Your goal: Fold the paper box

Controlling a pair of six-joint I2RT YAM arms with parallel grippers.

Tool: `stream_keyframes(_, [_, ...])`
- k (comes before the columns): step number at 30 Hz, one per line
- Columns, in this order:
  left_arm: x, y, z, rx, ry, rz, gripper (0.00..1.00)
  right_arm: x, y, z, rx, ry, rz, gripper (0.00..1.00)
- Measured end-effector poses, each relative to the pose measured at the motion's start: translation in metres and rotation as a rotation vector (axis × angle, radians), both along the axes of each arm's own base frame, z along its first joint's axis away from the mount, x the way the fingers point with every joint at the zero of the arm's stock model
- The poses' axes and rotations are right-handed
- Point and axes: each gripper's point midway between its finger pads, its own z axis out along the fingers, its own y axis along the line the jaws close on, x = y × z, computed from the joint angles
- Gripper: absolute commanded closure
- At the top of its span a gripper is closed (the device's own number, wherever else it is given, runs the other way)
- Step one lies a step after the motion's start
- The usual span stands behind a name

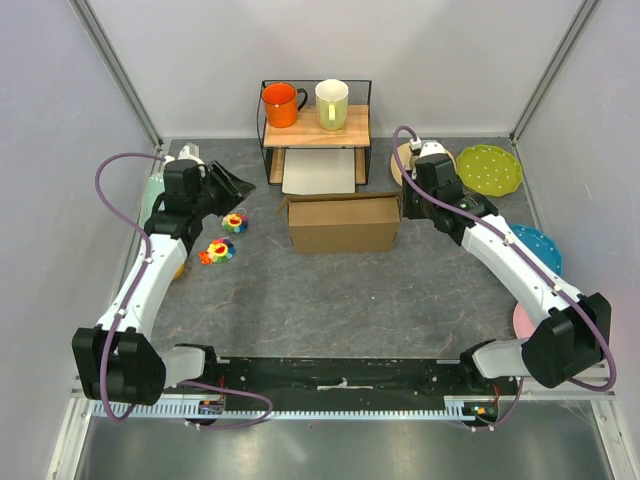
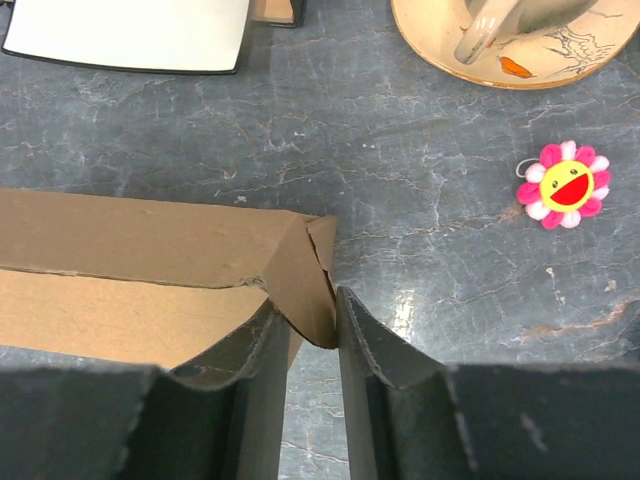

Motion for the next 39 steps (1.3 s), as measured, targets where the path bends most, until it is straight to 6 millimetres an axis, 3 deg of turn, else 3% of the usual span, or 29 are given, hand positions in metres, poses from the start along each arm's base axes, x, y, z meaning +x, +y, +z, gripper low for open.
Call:
stream_keyframes(7, [0.001,0.000,0.001,-0.001,-0.005,-0.001,0.52,-0.001,0.005,0.001,0.029,0.006,0.005,0.88])
stream_keyframes(16, [0.001,-0.001,0.001,-0.002,-0.008,-0.003,0.52,-0.004,0.008,0.004,0.063,0.026,-0.004,0.90])
stream_keyframes(21, [0.003,-0.006,0.005,-0.019,-0.040,-0.034,0.46,-0.004,0.009,0.008,0.067,0.024,0.001,0.90])
stream_keyframes(32, [0.008,-0.046,0.042,0.107,-0.342,-0.310,0.42,0.001,0.011,0.006,0.046,0.035,0.012,0.91])
stream_keyframes(39, [-0.005,-0.069,0.033,0.228,-0.457,-0.480,0.42,0.007,0.013,0.005,0.043,0.043,0.012,0.92])
